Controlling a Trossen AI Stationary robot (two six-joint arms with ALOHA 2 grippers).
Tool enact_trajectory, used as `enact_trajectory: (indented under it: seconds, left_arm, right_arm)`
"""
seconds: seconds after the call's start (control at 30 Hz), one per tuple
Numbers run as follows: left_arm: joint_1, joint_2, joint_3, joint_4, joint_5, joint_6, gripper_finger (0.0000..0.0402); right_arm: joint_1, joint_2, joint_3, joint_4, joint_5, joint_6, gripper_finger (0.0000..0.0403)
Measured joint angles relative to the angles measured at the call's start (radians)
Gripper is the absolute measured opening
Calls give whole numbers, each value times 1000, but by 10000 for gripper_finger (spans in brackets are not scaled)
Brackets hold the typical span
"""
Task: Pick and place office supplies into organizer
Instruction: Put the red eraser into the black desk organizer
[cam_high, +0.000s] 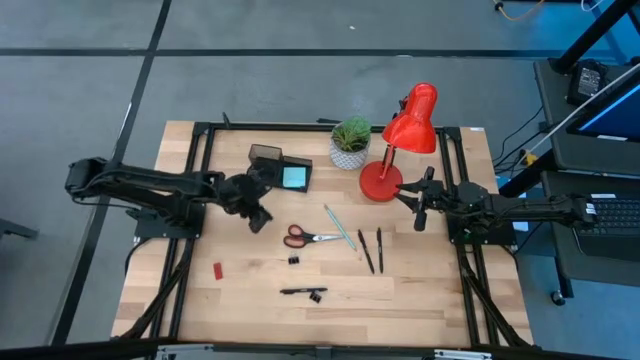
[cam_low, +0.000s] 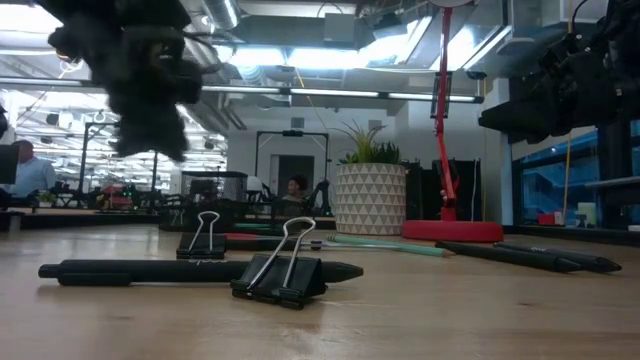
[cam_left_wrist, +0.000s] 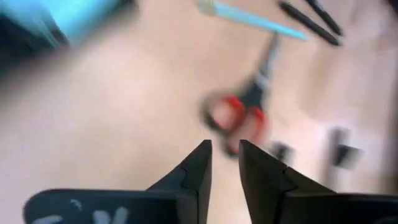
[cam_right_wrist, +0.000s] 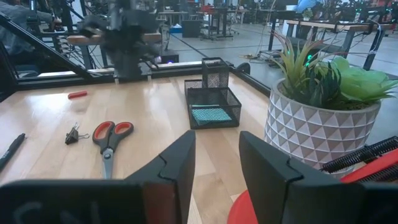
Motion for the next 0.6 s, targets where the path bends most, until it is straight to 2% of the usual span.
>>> enact_trajectory:
  seconds: [0.1, 0.2, 0.3, 0.6]
  left_arm:
    - [-62, 0, 1, -79, 92, -250, 94]
    - [-147, 1, 1, -190, 138, -469, 104]
    - [-230, 1, 1, -256, 146, -659, 107]
    - [-466, 35, 1, -281, 116, -1120, 105]
  right_arm:
    - [0, 0, 0, 0, 0, 0, 127]
    - [0, 0, 0, 1, 0, 1, 127]
    - [0, 0, 0, 3, 0, 2, 127]
    - [0, 0, 0, 7, 0, -2, 127]
